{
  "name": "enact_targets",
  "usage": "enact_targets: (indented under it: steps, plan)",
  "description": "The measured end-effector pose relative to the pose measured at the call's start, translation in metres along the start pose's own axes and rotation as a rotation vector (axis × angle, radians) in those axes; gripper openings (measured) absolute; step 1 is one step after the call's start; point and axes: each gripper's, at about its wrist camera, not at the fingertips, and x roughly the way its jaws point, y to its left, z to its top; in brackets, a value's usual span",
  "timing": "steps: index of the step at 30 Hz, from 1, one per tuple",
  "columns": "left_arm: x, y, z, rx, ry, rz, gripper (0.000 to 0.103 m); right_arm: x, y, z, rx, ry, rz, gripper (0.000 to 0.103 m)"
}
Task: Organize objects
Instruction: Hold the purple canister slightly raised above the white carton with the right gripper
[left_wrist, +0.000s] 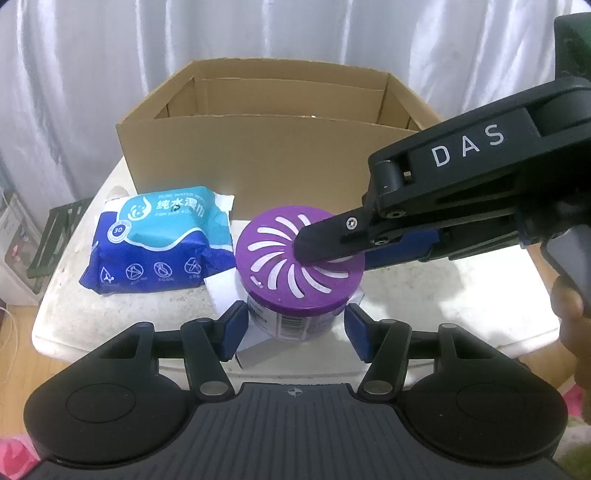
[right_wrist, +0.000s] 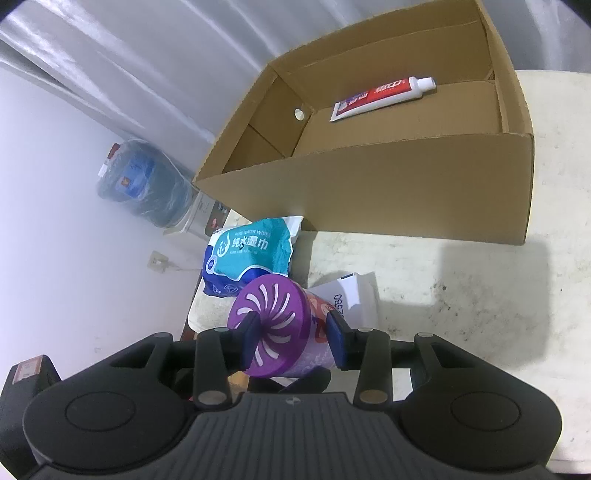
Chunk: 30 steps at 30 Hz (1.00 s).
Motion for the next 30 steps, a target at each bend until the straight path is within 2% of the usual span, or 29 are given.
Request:
enact_targets:
  steps: [18,30]
  plan:
    - [0.0,-0.008,0.002,-0.015,0.023,0.01,0.061,-0.003,0.0,-0.004,0.014,-0.01,-0.007,0.044]
    - [-0.001,-0.015,0.001,0.015,0.028,0.026,0.063,-0.003,-0.004,-0.005,0.032,-0.015,0.001,0.044]
